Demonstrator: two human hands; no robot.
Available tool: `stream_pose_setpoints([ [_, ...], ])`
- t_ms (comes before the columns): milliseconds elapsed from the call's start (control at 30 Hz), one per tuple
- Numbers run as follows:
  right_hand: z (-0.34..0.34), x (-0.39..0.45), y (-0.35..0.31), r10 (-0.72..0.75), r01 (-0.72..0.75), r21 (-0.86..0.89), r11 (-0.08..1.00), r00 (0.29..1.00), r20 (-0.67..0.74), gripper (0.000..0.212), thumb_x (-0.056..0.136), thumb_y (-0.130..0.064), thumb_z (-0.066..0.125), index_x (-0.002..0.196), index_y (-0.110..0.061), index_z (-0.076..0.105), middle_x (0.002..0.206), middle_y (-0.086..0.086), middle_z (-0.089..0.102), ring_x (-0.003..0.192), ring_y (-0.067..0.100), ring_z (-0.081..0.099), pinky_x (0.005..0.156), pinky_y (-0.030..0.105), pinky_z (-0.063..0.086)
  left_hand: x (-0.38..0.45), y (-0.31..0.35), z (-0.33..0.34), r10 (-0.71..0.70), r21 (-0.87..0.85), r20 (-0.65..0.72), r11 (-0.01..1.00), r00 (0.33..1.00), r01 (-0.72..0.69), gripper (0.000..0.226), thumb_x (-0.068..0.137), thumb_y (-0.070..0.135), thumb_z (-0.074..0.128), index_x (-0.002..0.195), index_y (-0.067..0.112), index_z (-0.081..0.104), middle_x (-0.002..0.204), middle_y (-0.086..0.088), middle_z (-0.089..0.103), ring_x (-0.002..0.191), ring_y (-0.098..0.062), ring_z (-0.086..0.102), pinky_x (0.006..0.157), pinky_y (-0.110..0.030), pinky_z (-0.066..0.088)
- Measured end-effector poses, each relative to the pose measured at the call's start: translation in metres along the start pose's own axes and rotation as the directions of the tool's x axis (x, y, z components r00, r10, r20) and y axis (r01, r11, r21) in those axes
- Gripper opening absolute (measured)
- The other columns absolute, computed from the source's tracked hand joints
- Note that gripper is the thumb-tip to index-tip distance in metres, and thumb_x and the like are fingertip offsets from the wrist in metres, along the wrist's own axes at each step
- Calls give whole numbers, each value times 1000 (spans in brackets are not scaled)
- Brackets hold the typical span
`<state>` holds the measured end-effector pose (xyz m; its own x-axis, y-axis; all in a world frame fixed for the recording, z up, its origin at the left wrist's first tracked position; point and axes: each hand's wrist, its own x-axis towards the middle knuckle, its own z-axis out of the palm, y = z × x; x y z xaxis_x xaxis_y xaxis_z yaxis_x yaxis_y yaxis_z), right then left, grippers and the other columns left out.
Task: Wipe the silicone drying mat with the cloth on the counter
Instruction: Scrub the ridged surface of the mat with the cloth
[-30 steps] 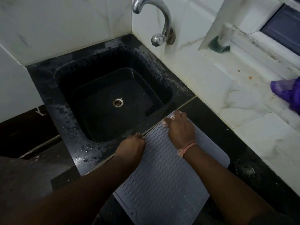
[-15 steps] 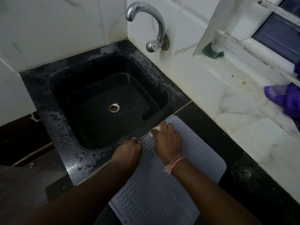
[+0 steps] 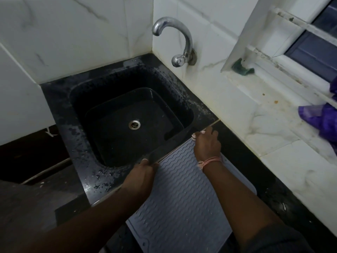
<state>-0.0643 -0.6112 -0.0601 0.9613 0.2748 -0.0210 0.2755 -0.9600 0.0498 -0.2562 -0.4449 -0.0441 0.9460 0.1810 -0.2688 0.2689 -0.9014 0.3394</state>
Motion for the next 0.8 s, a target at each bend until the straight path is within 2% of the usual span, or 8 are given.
stream_pose_setpoints([
  [100, -4, 0, -3, 15, -15, 8, 1000, 1000, 14, 23, 95, -8, 57, 112, -11, 72, 125, 16, 47, 115, 36, 48, 69, 43, 57, -29, -23, 7, -115, -7, -61, 993, 991, 115, 19, 103, 21, 50, 111, 19, 67, 102, 0, 61, 84, -13, 61, 61, -20, 40],
  [167, -8, -5, -9, 31, -32, 38, 999, 999, 18, 22, 94, -8, 59, 111, -10, 73, 126, 16, 46, 115, 36, 47, 70, 42, 58, -40, -30, 12, -181, -77, -46, 981, 982, 177, 22, 106, 29, 45, 107, 20, 65, 90, 7, 56, 71, -4, 54, 55, -16, 33],
  [267, -14, -26, -25, 23, -24, 52, 998, 1000, 13, 23, 92, -11, 61, 111, -14, 74, 128, 14, 47, 114, 33, 49, 69, 38, 56, -39, -29, 12, -173, -146, -22, 975, 985, 168, 24, 109, 35, 38, 103, 24, 58, 88, 8, 52, 68, 0, 47, 56, -16, 31],
  [400, -18, -82, -63, -59, 59, 91, 994, 998, 4, 17, 92, -22, 67, 109, -20, 72, 136, 9, 49, 112, 26, 52, 73, 31, 53, -37, -26, 8, -160, -115, -28, 981, 987, 155, 25, 108, 33, 41, 98, 20, 60, 78, 11, 38, 61, 1, 34, 52, -15, 23],
  [467, -17, -112, -85, -142, 142, 95, 985, 990, -3, 17, 91, -23, 67, 108, -20, 71, 130, 9, 50, 108, 25, 52, 72, 31, 53, -36, -26, 8, -175, -117, -39, 979, 984, 169, 27, 109, 37, 41, 94, 22, 59, 79, 10, 40, 64, -2, 41, 56, -20, 30],
  [600, -11, -141, -102, -306, 304, 60, 951, 952, 26, 26, 91, -21, 65, 117, -18, 68, 131, 13, 49, 111, 30, 50, 73, 35, 54, -38, -28, 6, -183, -111, -60, 978, 981, 175, 35, 109, 41, 41, 102, 15, 65, 92, 1, 51, 88, -19, 61, 72, -28, 39],
  [700, -11, -124, -83, -392, 392, 19, 920, 920, 12, 28, 93, -22, 64, 121, -18, 66, 132, 13, 50, 113, 29, 51, 76, 35, 54, -39, -32, 4, -183, -153, -2, 972, 983, 180, 32, 109, 44, 38, 97, 24, 60, 93, 4, 54, 83, -10, 57, 70, -24, 39],
  [800, -10, -86, -56, -377, 377, -53, 925, 926, 15, 28, 93, -24, 67, 120, -18, 68, 134, 14, 50, 116, 30, 52, 80, 37, 56, -41, -36, 6, -184, -168, 18, 968, 983, 185, 28, 109, 45, 36, 92, 29, 52, 93, 5, 54, 81, -7, 55, 67, -23, 39],
])
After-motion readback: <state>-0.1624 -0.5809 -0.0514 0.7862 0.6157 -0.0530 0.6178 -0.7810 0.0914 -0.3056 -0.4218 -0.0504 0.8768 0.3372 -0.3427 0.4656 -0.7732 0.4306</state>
